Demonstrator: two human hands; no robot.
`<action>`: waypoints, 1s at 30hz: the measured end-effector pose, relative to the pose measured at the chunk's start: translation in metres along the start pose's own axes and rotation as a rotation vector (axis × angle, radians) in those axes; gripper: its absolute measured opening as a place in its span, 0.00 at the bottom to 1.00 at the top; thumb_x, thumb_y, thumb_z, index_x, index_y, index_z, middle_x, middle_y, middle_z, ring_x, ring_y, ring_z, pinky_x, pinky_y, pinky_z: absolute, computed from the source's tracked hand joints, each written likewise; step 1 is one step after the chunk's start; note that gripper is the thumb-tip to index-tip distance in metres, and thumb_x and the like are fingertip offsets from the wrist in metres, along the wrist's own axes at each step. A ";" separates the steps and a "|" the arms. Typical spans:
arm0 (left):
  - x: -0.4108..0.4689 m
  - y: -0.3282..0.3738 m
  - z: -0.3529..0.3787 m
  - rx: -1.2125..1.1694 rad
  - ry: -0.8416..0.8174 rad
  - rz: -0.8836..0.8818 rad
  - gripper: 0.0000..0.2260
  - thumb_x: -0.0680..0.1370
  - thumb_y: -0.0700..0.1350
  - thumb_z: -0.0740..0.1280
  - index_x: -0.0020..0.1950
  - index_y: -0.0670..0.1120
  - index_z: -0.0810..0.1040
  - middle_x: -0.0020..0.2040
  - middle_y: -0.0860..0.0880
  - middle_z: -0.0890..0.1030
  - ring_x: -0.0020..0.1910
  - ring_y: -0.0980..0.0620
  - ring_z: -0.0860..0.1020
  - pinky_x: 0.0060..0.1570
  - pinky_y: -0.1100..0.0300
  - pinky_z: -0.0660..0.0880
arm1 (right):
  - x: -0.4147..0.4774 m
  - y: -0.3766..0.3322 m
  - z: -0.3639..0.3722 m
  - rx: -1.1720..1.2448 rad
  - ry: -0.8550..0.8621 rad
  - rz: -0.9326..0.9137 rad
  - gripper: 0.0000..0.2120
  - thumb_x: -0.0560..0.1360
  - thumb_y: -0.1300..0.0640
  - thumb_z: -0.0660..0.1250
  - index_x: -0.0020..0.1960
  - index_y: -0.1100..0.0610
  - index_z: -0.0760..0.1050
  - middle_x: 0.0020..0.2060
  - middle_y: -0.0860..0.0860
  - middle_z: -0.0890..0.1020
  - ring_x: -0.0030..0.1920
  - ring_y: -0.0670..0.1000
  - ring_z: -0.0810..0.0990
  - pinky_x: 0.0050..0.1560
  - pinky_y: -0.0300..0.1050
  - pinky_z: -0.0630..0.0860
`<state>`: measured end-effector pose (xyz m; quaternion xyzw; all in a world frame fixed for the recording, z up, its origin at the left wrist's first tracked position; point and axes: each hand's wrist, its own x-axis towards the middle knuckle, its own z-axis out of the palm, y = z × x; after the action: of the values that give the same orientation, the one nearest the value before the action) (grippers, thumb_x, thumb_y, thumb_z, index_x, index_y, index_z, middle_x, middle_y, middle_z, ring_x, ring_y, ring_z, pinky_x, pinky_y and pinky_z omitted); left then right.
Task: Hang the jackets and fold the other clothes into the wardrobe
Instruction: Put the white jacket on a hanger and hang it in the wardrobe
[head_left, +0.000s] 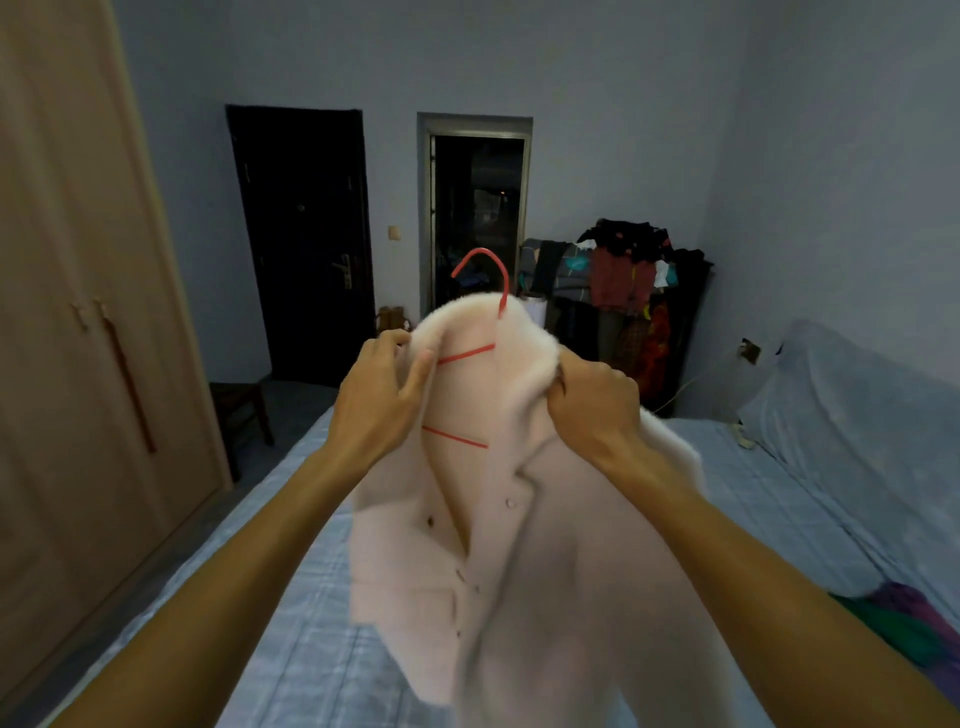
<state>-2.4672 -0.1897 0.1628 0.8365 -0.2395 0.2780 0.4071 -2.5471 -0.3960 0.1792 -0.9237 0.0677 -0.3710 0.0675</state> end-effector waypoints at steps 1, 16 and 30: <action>-0.002 -0.002 -0.010 0.008 0.012 0.004 0.20 0.79 0.58 0.57 0.65 0.47 0.69 0.57 0.48 0.73 0.49 0.54 0.73 0.42 0.61 0.68 | -0.001 -0.009 -0.001 -0.007 0.002 -0.001 0.14 0.80 0.54 0.54 0.62 0.53 0.73 0.43 0.55 0.82 0.42 0.59 0.80 0.40 0.48 0.70; -0.117 0.019 -0.174 0.734 0.202 -0.073 0.18 0.78 0.55 0.55 0.55 0.44 0.76 0.49 0.42 0.80 0.45 0.40 0.77 0.46 0.50 0.73 | -0.048 -0.126 -0.031 0.317 -0.058 -0.263 0.11 0.81 0.52 0.56 0.58 0.52 0.74 0.43 0.53 0.83 0.41 0.56 0.81 0.43 0.48 0.72; -0.256 0.055 -0.346 1.044 0.485 -0.399 0.18 0.79 0.54 0.61 0.65 0.47 0.68 0.59 0.45 0.75 0.47 0.44 0.77 0.47 0.49 0.74 | -0.099 -0.310 -0.078 0.583 -0.228 -0.496 0.15 0.80 0.53 0.56 0.63 0.55 0.74 0.54 0.58 0.81 0.54 0.61 0.79 0.51 0.49 0.73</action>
<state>-2.7822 0.1064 0.2012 0.8672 0.1893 0.4596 0.0304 -2.6491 -0.0798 0.2225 -0.8894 -0.2732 -0.2750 0.2422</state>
